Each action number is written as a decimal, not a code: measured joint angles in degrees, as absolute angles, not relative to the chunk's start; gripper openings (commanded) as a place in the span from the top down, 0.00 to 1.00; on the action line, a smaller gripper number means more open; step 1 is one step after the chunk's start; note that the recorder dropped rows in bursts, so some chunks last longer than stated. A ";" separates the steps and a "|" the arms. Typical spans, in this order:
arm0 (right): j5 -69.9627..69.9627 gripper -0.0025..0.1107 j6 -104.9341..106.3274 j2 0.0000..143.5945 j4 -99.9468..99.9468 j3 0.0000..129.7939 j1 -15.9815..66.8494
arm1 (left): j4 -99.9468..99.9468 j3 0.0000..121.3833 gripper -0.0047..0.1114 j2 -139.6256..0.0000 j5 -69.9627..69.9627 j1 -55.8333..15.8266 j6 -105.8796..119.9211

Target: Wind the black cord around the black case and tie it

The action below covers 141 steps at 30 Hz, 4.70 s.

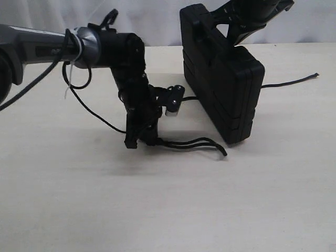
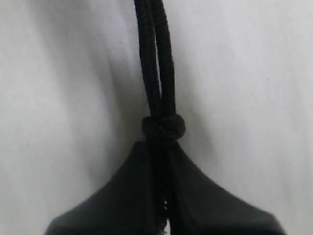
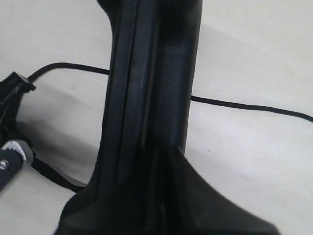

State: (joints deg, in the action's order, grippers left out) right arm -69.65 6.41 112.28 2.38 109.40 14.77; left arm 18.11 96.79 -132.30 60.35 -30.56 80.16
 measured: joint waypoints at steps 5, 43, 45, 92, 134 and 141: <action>-69.65 0.94 6.41 112.28 2.38 109.40 14.77 | 33.11 96.78 0.96 -129.31 63.20 -23.63 84.04; -69.65 0.94 6.41 112.28 2.38 109.40 14.77 | 71.86 96.78 0.96 -128.03 69.30 -6.20 79.24; -69.65 0.94 6.41 112.28 2.38 109.40 14.77 | 71.20 96.78 0.96 -128.03 69.30 -6.96 78.09; -69.75 0.94 6.41 112.28 2.38 109.40 14.77 | 18.98 96.78 0.96 -123.84 40.45 -28.69 58.48; -69.83 0.67 7.68 109.69 9.44 106.15 14.77 | -17.57 96.70 0.96 -121.08 32.81 -37.95 24.49; -69.61 0.67 9.21 109.69 10.32 105.34 14.77 | -17.25 96.70 0.96 -121.08 32.81 -37.95 24.39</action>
